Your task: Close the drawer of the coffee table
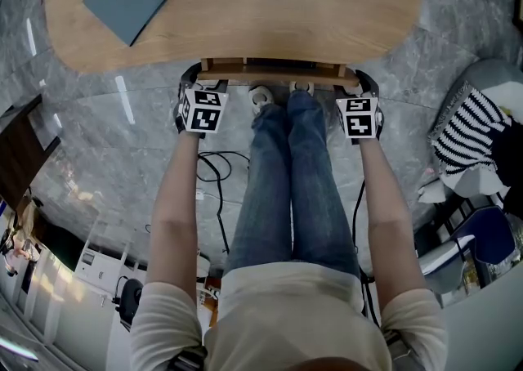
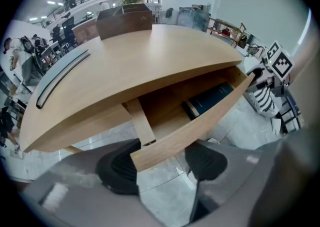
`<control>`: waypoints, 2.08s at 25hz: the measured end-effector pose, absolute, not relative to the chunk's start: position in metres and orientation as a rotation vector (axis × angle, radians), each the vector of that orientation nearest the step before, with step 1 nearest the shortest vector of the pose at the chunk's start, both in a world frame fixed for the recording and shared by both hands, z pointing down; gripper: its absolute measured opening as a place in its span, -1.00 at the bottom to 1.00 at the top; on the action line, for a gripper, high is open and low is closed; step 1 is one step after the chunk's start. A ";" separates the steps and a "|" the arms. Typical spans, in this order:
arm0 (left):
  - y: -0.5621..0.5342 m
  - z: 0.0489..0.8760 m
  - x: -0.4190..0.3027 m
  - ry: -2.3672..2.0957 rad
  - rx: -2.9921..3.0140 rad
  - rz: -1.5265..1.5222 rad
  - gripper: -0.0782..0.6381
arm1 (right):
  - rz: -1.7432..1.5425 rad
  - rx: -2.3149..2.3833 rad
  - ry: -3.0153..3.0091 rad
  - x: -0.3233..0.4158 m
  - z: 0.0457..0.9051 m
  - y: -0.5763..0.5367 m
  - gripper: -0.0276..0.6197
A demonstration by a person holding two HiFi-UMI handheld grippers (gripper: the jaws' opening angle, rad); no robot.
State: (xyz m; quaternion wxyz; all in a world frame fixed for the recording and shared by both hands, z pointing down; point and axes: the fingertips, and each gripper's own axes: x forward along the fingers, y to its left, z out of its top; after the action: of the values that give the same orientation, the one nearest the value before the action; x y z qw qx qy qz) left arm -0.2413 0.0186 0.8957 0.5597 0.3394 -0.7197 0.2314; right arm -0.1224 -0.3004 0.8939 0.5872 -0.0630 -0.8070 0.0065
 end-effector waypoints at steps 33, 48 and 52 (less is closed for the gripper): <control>0.003 0.892 -0.298 -1.846 0.523 0.332 0.00 | 0.020 -0.174 -1.955 -0.182 0.896 -0.322 -0.13; -0.014 0.849 -0.258 -2.079 0.269 -0.087 -0.29 | 0.078 -0.062 -2.006 -0.159 0.882 -0.331 -0.46; -0.021 0.843 -0.246 -2.113 0.269 -0.179 -0.68 | 0.198 0.081 -2.049 -0.157 0.872 -0.341 -0.76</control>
State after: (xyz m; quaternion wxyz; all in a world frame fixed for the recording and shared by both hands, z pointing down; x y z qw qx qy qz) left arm -0.2457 -0.0211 0.8426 0.4813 0.1101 -0.8665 -0.0735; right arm -0.1574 -0.3413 0.8718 0.5148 0.0336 -0.8527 0.0826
